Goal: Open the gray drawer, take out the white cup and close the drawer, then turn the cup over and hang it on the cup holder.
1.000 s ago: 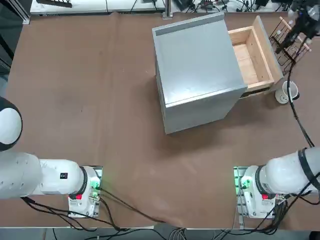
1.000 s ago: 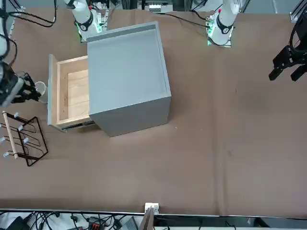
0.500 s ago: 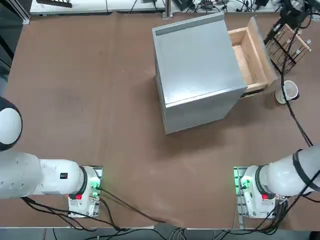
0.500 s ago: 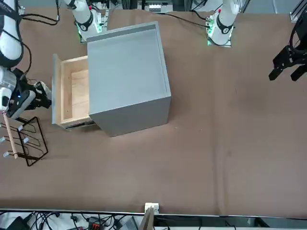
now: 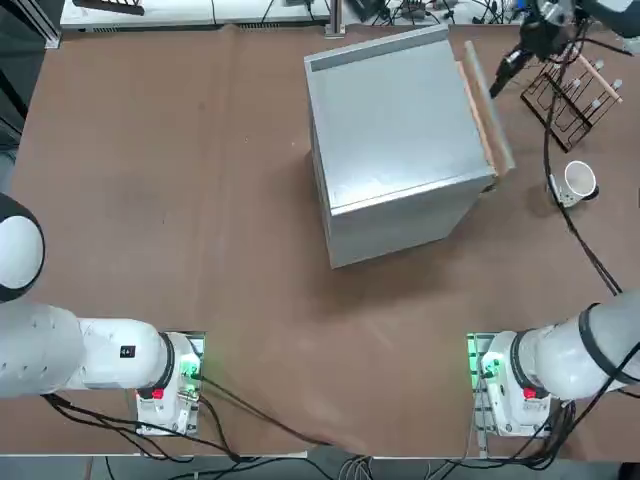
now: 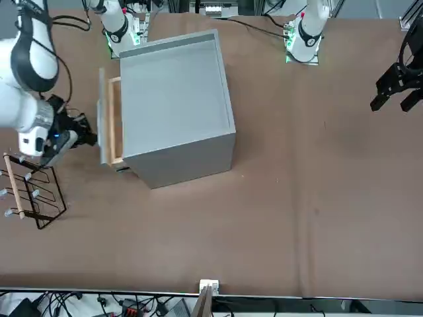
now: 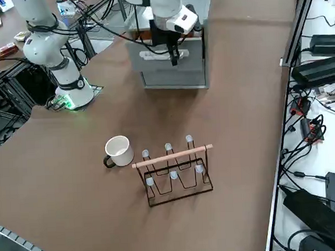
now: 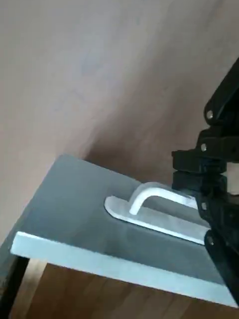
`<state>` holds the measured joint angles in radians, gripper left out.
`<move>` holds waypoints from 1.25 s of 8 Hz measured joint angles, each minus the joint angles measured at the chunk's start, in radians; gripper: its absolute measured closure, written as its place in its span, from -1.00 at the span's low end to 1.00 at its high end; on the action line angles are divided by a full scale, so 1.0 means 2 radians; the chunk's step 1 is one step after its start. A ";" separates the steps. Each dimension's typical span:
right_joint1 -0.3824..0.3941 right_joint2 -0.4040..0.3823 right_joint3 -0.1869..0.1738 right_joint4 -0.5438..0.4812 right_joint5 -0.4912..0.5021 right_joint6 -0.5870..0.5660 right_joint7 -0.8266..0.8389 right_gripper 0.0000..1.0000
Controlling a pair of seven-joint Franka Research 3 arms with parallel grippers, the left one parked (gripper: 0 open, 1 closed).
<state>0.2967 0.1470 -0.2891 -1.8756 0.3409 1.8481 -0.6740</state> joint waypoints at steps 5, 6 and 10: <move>0.063 0.013 -0.005 -0.002 0.019 0.001 0.078 0.97; 0.063 0.015 -0.005 -0.002 0.020 0.001 0.079 0.97; 0.048 0.003 -0.023 0.038 -0.006 -0.046 0.045 0.94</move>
<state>0.3932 0.1533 -0.3358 -1.7996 0.3280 1.7565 -0.5843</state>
